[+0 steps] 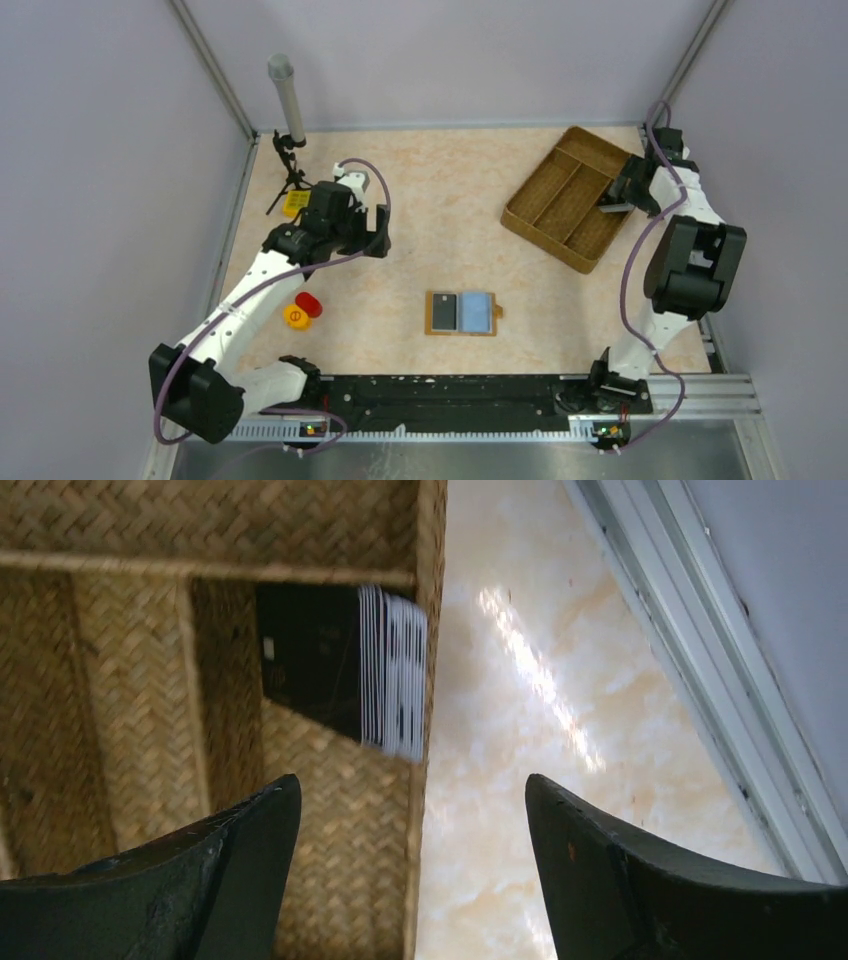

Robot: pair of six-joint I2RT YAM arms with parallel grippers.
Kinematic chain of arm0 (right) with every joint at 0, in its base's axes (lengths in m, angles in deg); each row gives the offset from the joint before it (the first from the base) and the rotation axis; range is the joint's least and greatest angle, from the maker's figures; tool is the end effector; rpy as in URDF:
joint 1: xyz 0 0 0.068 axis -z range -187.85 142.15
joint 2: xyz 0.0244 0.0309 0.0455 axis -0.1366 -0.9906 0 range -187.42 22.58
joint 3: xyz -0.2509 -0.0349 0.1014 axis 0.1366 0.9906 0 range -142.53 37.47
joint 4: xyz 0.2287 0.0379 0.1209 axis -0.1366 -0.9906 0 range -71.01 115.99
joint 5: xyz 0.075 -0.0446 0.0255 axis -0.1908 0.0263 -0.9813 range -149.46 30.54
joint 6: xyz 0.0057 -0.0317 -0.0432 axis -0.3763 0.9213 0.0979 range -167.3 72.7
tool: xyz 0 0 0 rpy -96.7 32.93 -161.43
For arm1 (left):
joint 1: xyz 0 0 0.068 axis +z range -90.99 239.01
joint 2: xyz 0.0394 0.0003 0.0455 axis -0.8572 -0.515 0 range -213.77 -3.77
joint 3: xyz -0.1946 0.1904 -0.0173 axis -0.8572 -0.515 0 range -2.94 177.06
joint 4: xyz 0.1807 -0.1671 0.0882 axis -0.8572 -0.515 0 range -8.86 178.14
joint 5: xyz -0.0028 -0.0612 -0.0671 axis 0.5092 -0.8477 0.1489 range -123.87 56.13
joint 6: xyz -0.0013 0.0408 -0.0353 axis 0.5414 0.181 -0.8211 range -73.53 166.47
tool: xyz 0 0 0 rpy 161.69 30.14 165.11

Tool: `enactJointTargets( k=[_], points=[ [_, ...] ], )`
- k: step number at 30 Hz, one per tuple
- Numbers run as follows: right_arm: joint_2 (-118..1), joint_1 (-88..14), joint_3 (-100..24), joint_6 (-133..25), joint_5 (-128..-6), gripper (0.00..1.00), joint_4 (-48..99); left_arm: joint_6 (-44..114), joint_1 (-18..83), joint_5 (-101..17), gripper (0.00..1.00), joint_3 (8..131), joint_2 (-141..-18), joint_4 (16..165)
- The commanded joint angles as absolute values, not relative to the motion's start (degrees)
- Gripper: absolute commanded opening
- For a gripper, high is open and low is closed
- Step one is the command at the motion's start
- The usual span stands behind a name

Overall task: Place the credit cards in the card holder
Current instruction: Pick up the credit card from the storage box.

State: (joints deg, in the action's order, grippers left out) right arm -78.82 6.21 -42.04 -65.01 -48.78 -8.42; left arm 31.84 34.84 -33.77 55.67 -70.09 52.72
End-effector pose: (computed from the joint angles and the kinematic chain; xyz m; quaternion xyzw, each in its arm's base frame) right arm 0.3693 -0.0993 0.2460 0.2868 0.9091 -0.0798 0.2913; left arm 0.2235 -0.1001 0.3069 0.0759 0.9144 -0.1313 0.3754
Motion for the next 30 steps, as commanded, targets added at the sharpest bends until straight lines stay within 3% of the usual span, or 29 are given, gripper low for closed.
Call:
enactJointTargets(
  k=[1,8,19,28,30],
  points=[
    [-85.34,7.71,-50.23,-61.46,-49.46,0.81,-6.66,33.2,35.14,-33.53,0.99,55.51,-70.77,53.16],
    [-93.47,9.6,-55.95,-60.37,-51.1,0.81,-7.66,33.26,35.1,-33.6,0.99,55.42,-71.28,53.16],
    [-88.16,10.6,-53.32,-60.9,-47.0,0.73,-9.36,33.11,35.1,-33.55,0.99,55.42,-71.25,53.16],
    [-85.45,10.58,-52.62,-60.5,-45.96,0.63,-10.21,33.11,35.1,-35.42,0.99,55.25,-71.0,53.08],
    [-85.86,10.56,-52.52,-60.32,-46.25,0.56,-9.92,33.11,35.1,-35.49,0.99,55.23,-70.91,53.05]
  ],
)
